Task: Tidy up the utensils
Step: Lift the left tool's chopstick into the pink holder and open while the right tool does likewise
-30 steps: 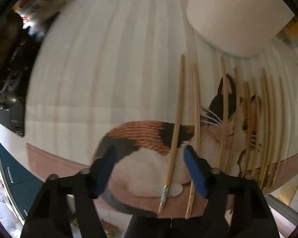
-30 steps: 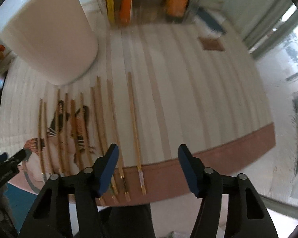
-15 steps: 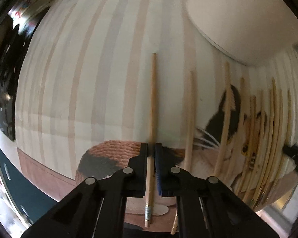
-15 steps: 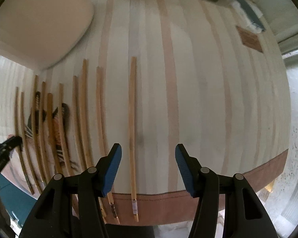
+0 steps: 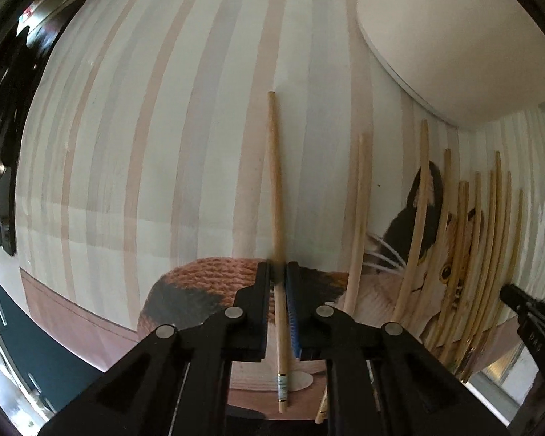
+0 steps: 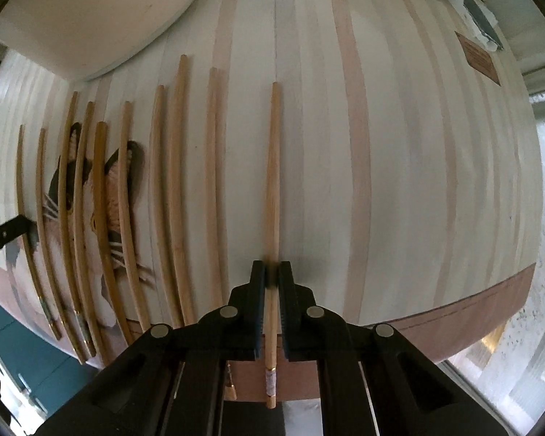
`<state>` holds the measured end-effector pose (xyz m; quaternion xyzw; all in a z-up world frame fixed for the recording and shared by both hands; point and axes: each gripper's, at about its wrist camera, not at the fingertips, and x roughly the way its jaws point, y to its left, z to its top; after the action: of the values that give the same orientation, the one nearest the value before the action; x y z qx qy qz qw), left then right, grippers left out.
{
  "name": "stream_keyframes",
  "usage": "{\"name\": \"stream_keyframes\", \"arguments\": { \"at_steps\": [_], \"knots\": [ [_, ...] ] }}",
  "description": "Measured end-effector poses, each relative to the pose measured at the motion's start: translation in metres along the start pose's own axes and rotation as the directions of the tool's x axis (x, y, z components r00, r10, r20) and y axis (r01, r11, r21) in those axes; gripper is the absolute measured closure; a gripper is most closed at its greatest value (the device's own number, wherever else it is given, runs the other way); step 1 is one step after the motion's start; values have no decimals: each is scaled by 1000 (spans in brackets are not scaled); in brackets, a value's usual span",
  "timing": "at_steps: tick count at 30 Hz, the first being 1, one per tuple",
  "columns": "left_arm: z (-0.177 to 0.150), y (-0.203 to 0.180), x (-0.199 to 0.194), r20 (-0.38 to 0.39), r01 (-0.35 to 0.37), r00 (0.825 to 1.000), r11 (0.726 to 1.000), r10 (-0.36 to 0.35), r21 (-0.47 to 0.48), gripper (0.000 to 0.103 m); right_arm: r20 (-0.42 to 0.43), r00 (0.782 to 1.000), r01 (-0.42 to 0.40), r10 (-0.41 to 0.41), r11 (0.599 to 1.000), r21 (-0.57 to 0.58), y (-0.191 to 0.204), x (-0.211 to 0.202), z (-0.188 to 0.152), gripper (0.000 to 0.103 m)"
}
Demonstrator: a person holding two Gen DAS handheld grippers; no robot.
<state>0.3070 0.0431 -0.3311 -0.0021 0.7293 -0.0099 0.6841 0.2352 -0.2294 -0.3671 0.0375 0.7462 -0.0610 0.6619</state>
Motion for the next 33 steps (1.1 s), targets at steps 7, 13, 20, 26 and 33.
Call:
{"name": "stream_keyframes", "arguments": {
  "at_steps": [7,13,20,26,33],
  "knots": [
    [3,0,-1,8,3,1000,1000,-3,12,94,-6,999,40,-40,999,-5,18,6,18,95],
    [-10,-21,15,15,-2,1000,1000,2,16,94,6,998,61,-61,998,-11,22,11,21,94],
    [-8,-32,16,27,-32,999,999,31,40,98,5,999,52,-52,999,4,25,9,20,93],
    [-16,-33,-6,112,-65,992,997,61,31,99,50,999,-4,0,998,69,-2,-3,16,96],
    [-21,-27,-59,261,-75,963,997,70,11,99,188,982,-25,6,995,98,-15,-48,6,96]
  ]
}}
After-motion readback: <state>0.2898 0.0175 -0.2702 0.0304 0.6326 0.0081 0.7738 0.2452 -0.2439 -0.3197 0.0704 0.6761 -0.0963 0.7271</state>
